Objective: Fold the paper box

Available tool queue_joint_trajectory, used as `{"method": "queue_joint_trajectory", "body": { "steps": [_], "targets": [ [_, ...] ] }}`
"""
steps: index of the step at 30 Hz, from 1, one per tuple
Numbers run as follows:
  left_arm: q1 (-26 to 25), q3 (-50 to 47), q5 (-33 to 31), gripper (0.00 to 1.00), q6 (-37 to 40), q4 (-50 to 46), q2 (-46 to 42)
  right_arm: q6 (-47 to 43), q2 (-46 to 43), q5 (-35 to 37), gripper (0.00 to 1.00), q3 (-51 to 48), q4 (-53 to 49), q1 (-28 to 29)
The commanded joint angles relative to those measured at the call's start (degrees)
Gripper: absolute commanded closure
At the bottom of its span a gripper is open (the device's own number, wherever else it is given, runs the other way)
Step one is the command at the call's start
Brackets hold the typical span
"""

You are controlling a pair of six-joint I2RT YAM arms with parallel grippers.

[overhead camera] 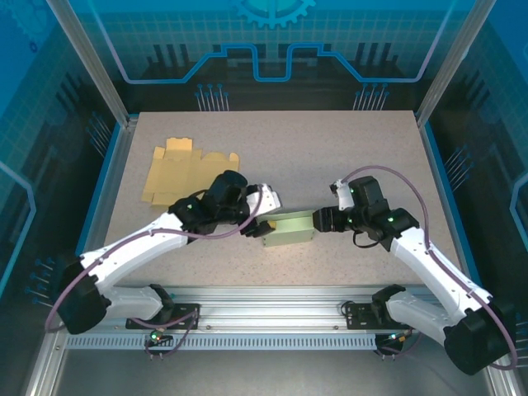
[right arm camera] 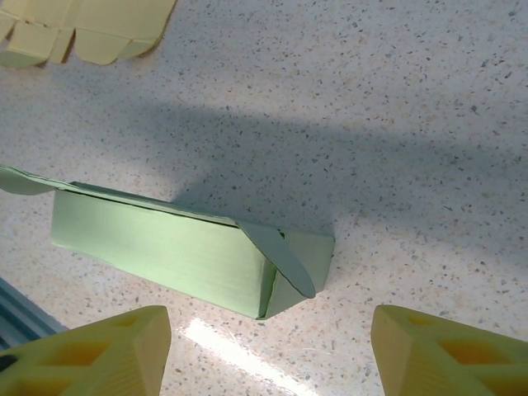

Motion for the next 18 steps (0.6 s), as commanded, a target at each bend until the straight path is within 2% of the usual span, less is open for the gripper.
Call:
{"method": "queue_joint_trajectory", "body": {
  "steps": [1, 4, 7, 11, 15, 18],
  "targets": [
    [0.8, -5.3, -5.3, 0.38, -13.9, 2.1, -4.8, -2.3, 0.5, 3.2, 0.34, 1.1, 1.0, 1.2],
    [1.4, -9.1, -9.0, 0.41, -22.8, 4.1, -8.7, -2.8, 1.3, 2.6, 0.37, 1.4, 1.4, 1.6],
    [1.8, -9.4, -11.2, 0.41, -28.0, 1.0, -10.1, -3.4, 2.7, 3.0, 0.41, 2.2, 1.4, 2.0],
    [1.8, -8.8, -11.2, 0.41, -31.4, -2.4, -10.2, -4.0, 4.4, 4.2, 0.47, 3.1, 1.5, 2.6],
    [1.8, -8.7, -9.7, 0.42, -33.3, -2.3, -8.3, -4.1, 5.7, 4.5, 0.47, 3.8, 2.4, 2.8],
    [1.8, -8.3, -10.1, 0.47, -34.1, -1.7, -6.1, -4.2, 7.1, 4.4, 0.49, 4.7, 2.7, 3.2]
  ]
}}
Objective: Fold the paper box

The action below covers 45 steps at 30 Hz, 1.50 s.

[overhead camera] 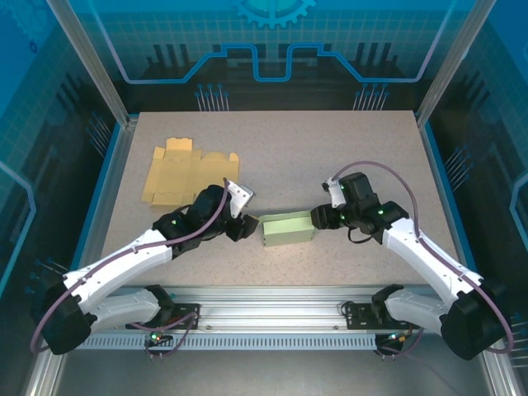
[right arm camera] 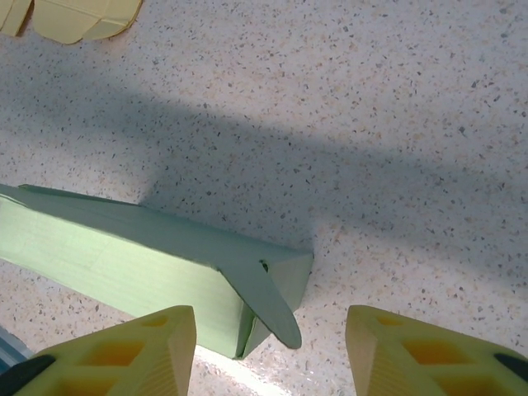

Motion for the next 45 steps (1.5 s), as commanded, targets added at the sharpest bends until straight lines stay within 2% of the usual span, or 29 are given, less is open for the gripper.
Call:
{"method": "queue_joint_trajectory", "body": {
  "steps": [1, 4, 7, 16, 27, 32, 45],
  "targets": [
    [0.5, 1.1, -0.3, 0.48, -3.3, -0.7, 2.6, -1.0, 1.6, 0.5, 0.50, 2.6, 1.3, 1.4],
    [0.4, 1.8, 1.6, 0.50, -3.9, -0.1, 4.2, -1.0, 2.7, 0.6, 0.56, 3.2, 1.4, 2.0],
    [0.4, 1.9, 2.7, 0.51, -4.3, 0.8, 4.9, -0.5, 3.3, 0.9, 0.57, 3.3, 1.3, 2.6],
    [0.4, 2.0, 0.6, 0.59, -5.0, 2.1, 7.6, 1.5, 3.2, 2.6, 0.60, 3.1, 1.2, 3.5],
    [0.4, 3.5, 2.6, 0.79, -7.0, 3.5, 10.0, 5.2, 2.7, 2.4, 0.74, 2.3, 0.5, 3.8],
    [0.5, 4.0, 4.1, 0.85, -7.9, 3.8, 10.7, 6.5, 1.7, 2.6, 0.75, 1.8, 0.4, 4.5],
    [0.0, 1.3, 8.5, 0.90, -14.7, 8.2, 11.0, 11.6, 1.0, 4.3, 0.82, 1.1, 1.0, 8.6]
  ]
}}
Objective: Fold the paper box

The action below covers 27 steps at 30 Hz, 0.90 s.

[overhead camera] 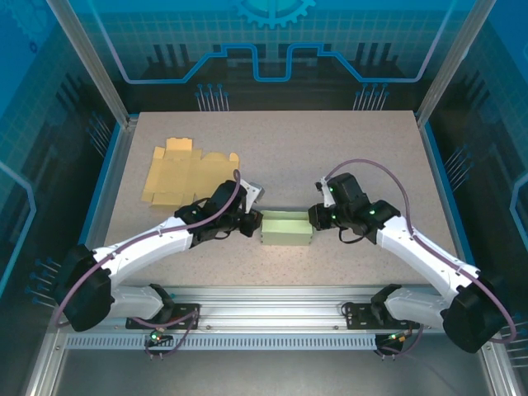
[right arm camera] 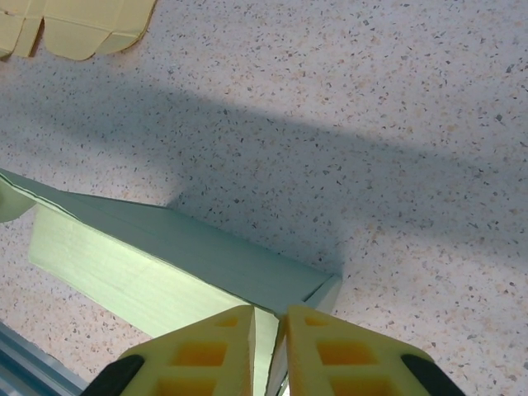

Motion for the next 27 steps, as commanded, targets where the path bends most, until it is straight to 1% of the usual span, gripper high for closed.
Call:
{"method": "queue_joint_trajectory", "body": {
  "steps": [1, 4, 11, 16, 19, 21, 27],
  "targets": [
    [-0.3, -1.4, 3.5, 0.90, -3.4, 4.0, 0.1, 2.4, -0.6, 0.5, 0.82, -0.6, 0.4, 2.7],
    [-0.9, -2.3, 3.0, 0.91, -4.3, 4.6, 0.5, 3.4, -0.6, 2.3, 0.82, -0.6, 0.5, 4.0],
    [-2.3, -4.4, 1.6, 0.91, -5.9, 7.0, 1.2, 4.8, -0.6, 4.0, 0.84, -1.3, 1.5, 6.1],
    [-3.2, -5.4, 0.6, 0.91, -6.5, 7.7, 2.0, 5.5, -0.8, 5.4, 0.89, -2.2, 2.2, 7.6],
    [-3.7, -5.9, 0.4, 0.91, -6.6, 7.9, 2.0, 5.6, -1.4, 6.5, 0.90, -3.1, 3.0, 8.6],
    [-4.1, -6.4, -0.3, 0.92, -6.7, 8.1, 2.0, 5.6, -2.0, 7.5, 0.92, -4.1, 3.9, 9.4],
    [-4.6, -8.7, -0.7, 0.95, -7.9, 9.9, 2.0, 6.1, -4.1, 8.9, 0.95, -8.3, 7.5, 10.8]
  ]
}}
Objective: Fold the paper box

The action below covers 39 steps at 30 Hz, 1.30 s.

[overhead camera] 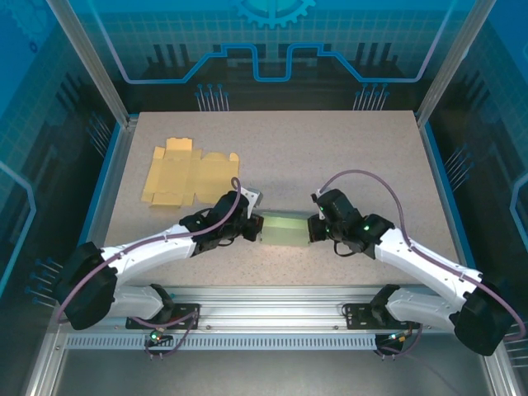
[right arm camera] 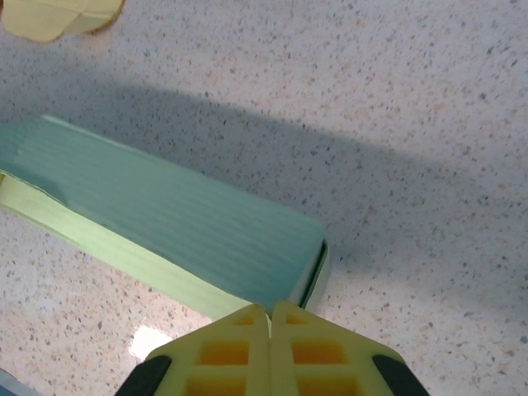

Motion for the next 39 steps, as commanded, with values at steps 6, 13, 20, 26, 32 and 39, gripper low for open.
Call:
{"method": "queue_joint_trajectory", "body": {
  "steps": [6, 13, 20, 26, 32, 39],
  "targets": [
    [-2.2, -3.8, 3.2, 0.93, -2.0, 2.2, 1.2, 1.4, -2.6, 0.3, 0.98, -5.5, 6.6, 3.0],
    [-2.9, -6.9, 2.9, 0.77, -2.5, 6.6, -3.0, 1.9, -3.2, 3.0, 1.00, -7.3, 7.8, 3.4],
    [-3.2, -7.9, 2.4, 0.30, -3.3, 5.6, -10.9, 1.9, -3.9, 5.0, 1.00, -7.3, 7.8, 4.1],
    [-3.4, -7.9, -2.0, 0.13, -5.5, 4.8, -15.1, 2.0, -3.8, 5.8, 1.00, -7.3, 7.5, 4.5],
    [-3.3, -8.1, -14.0, 0.20, -8.4, 7.0, -13.6, 2.0, -4.6, 6.2, 1.00, -7.0, 6.7, 4.7],
    [-2.4, -7.8, -12.9, 0.25, -11.1, 12.3, -6.2, 2.2, -4.7, 6.3, 1.00, -6.9, 6.8, 4.9]
  ]
}}
